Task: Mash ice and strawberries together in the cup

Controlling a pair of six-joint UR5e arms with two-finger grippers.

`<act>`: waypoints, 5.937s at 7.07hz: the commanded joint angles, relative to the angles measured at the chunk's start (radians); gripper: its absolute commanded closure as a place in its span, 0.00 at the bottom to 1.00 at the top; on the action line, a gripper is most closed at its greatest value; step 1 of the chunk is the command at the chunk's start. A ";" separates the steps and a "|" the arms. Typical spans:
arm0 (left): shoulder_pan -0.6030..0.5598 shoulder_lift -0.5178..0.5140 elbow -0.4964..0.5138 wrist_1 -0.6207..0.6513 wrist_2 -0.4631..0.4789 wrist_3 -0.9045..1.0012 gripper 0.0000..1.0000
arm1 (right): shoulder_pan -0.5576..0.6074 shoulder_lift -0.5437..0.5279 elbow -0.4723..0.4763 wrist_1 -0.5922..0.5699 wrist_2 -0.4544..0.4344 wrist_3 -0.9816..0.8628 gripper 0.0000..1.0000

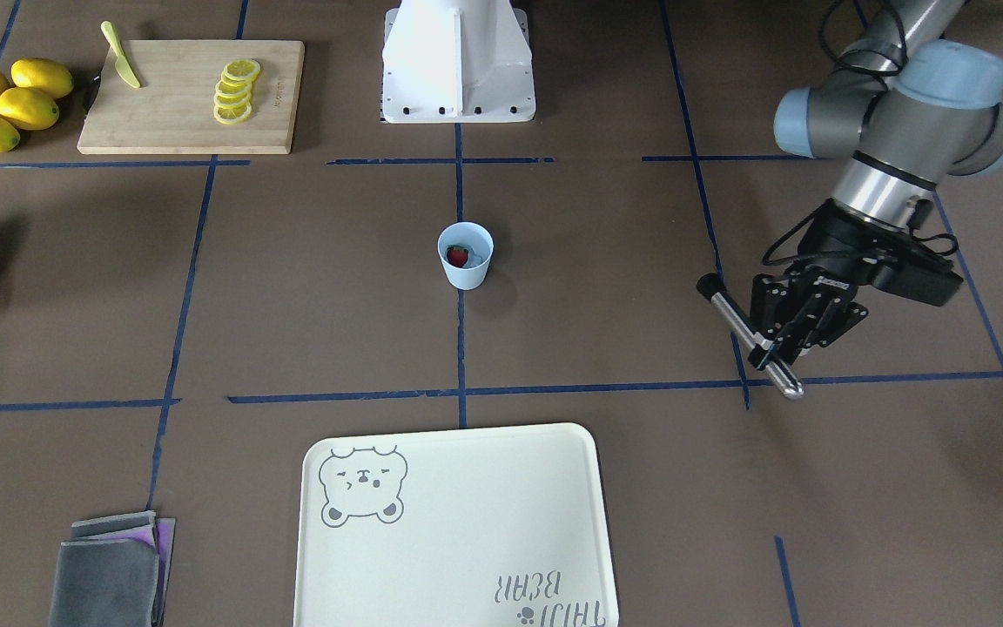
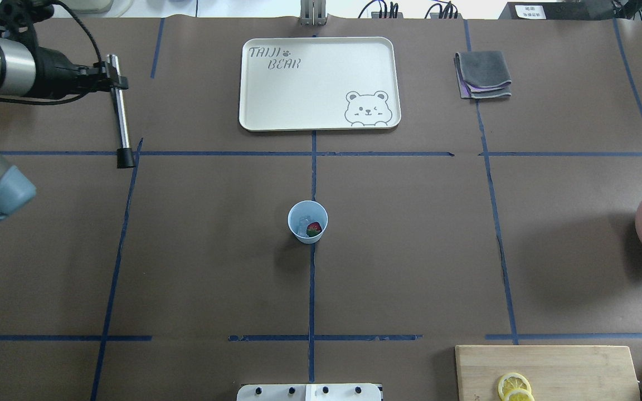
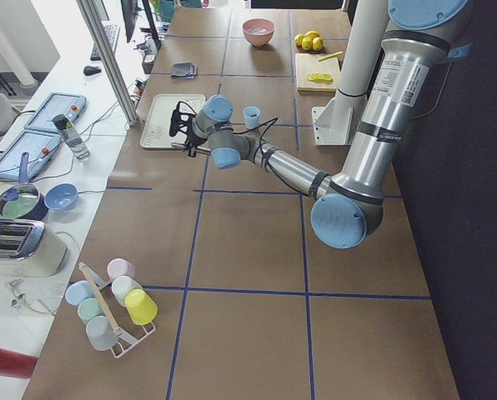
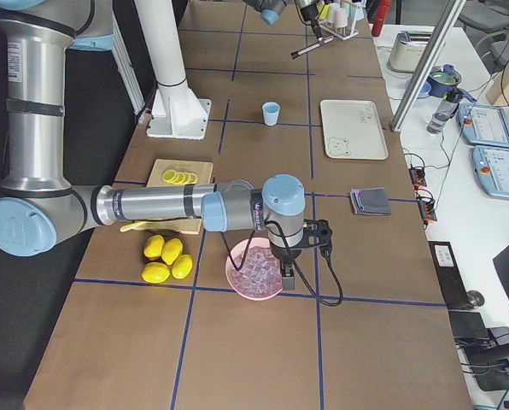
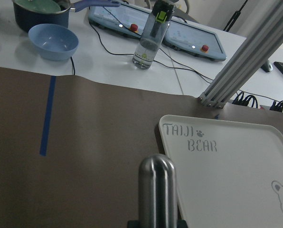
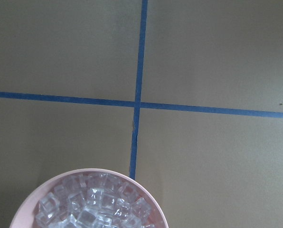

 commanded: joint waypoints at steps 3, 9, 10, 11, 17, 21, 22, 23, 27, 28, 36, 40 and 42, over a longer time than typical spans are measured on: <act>-0.104 0.258 0.015 0.077 -0.274 0.098 1.00 | 0.000 0.000 0.001 0.020 0.004 0.000 0.00; -0.092 0.344 0.188 0.193 -0.149 0.630 1.00 | -0.003 -0.001 0.001 0.024 0.003 -0.003 0.00; -0.092 0.343 0.199 0.191 -0.149 0.632 1.00 | -0.003 0.000 0.001 0.024 0.003 -0.003 0.00; -0.092 0.341 0.204 0.193 -0.148 0.632 1.00 | -0.003 0.000 0.001 0.024 0.003 -0.003 0.00; -0.093 0.327 0.247 0.185 -0.080 0.687 1.00 | -0.003 -0.001 0.005 0.047 0.004 -0.003 0.00; -0.095 0.327 0.244 0.189 -0.085 0.681 1.00 | -0.002 -0.001 0.007 0.047 0.006 -0.003 0.00; -0.100 0.327 0.242 0.191 -0.085 0.677 1.00 | -0.002 -0.001 0.007 0.047 0.006 -0.003 0.00; -0.103 0.327 0.241 0.193 -0.086 0.671 1.00 | -0.002 -0.001 0.007 0.047 0.006 -0.003 0.00; -0.104 0.320 0.242 0.186 -0.086 0.606 0.99 | -0.002 -0.001 0.009 0.047 0.006 -0.003 0.00; -0.104 0.321 0.242 0.180 -0.088 0.611 0.79 | -0.002 -0.001 0.009 0.047 0.006 -0.003 0.00; -0.273 0.298 0.149 0.440 -0.240 0.857 0.00 | -0.002 -0.006 0.015 0.045 0.011 -0.003 0.00; -0.477 0.231 0.003 0.925 -0.241 1.223 0.00 | -0.002 -0.008 0.013 0.045 0.009 -0.003 0.00; -0.601 0.219 0.015 1.051 -0.249 1.373 0.00 | -0.002 -0.015 -0.002 0.040 0.047 -0.006 0.00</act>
